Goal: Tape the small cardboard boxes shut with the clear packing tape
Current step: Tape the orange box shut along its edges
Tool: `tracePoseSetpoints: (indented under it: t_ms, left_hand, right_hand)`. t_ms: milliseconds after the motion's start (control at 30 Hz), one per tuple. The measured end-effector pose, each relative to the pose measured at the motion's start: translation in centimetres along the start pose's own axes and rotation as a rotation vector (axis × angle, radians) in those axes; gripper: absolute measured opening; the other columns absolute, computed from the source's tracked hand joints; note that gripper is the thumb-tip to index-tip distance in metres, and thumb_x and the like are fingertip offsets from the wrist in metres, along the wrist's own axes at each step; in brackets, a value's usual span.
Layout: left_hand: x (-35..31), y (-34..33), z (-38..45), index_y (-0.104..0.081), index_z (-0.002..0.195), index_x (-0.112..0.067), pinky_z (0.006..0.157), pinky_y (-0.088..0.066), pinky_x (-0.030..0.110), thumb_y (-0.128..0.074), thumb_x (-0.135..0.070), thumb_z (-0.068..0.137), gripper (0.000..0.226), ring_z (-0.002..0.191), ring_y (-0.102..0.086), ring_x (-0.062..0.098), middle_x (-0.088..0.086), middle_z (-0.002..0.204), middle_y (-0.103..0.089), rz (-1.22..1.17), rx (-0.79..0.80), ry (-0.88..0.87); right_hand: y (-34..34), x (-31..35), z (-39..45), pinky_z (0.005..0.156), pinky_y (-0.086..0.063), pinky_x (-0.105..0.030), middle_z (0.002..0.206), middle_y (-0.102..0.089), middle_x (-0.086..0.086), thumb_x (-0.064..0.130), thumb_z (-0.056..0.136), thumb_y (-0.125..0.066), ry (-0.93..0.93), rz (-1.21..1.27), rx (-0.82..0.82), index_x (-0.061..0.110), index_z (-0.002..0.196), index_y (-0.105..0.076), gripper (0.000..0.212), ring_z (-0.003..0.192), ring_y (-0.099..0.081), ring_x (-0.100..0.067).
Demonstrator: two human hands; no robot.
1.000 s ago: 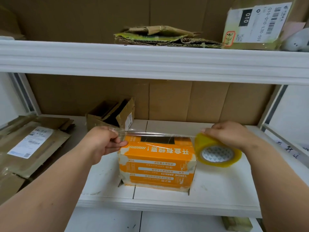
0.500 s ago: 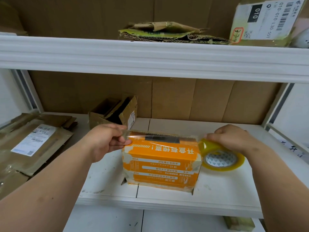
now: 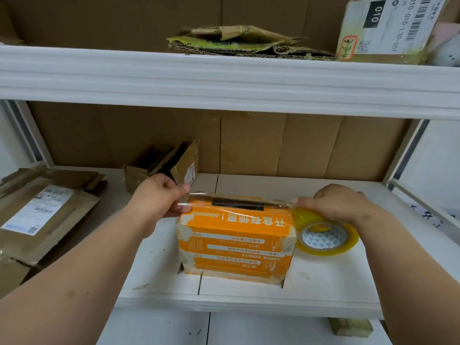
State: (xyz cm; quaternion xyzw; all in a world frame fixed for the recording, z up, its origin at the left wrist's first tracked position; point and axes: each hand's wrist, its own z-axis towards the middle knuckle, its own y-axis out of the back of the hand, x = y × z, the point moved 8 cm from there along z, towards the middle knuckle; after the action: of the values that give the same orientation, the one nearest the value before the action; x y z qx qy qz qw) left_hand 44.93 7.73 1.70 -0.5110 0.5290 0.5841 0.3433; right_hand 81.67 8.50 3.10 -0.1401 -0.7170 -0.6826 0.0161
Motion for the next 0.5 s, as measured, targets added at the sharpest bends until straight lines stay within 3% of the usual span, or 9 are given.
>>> tracePoseSetpoints:
  t_ms: [133, 267, 333, 500]
  left_hand:
    - [0.4, -0.1, -0.3, -0.053, 0.102, -0.006, 0.053, -0.057, 0.025, -0.061, -0.023, 0.097, 0.02, 0.062, -0.073, 0.02, 0.01, 0.06, -0.059, -0.035, -0.008, -0.022]
    - [-0.4, -0.3, -0.4, -0.058, 0.115, -0.017, 0.05, -0.054, 0.02, -0.057, -0.022, 0.099, 0.016, 0.064, -0.07, 0.016, 0.008, 0.095, -0.065, 0.058, -0.004, -0.082]
    - [-0.5, -0.7, -0.6, -0.061, 0.118, -0.021, 0.056, -0.056, 0.021, -0.056, -0.027, 0.099, 0.021, 0.07, -0.071, 0.017, 0.008, 0.098, -0.067, 0.06, 0.092, -0.08]
    - [-0.7, -1.3, -0.4, -0.07, 0.107, -0.007, 0.085, -0.057, 0.035, -0.063, -0.044, 0.088, 0.043, 0.088, -0.074, 0.024, 0.012, 0.088, -0.076, 0.221, 0.341, 0.043]
  right_hand:
    - [-0.3, -0.5, 0.2, 0.103, -0.038, -0.048, 0.087, -0.065, 0.004, 0.09, 0.072, -0.043, -0.031, 0.031, 0.02, 0.024, 0.08, -0.069, 0.072, 0.093, -0.058, -0.019]
    - [-0.4, -0.5, 0.5, 0.103, -0.039, -0.05, 0.09, -0.063, 0.004, 0.093, 0.068, -0.043, -0.058, -0.001, 0.056, 0.025, 0.084, -0.067, 0.074, 0.096, -0.058, -0.021]
    - [-0.4, -0.6, 0.5, 0.103, -0.04, -0.05, 0.091, -0.063, 0.003, 0.093, 0.067, -0.044, -0.07, -0.009, 0.061, 0.025, 0.086, -0.066, 0.074, 0.098, -0.058, -0.022]
    - [-0.3, -0.3, -0.1, 0.099, -0.046, -0.046, 0.091, -0.066, 0.001, 0.087, 0.069, -0.052, -0.067, 0.053, 0.074, 0.023, 0.087, -0.069, 0.069, 0.094, -0.062, -0.02]
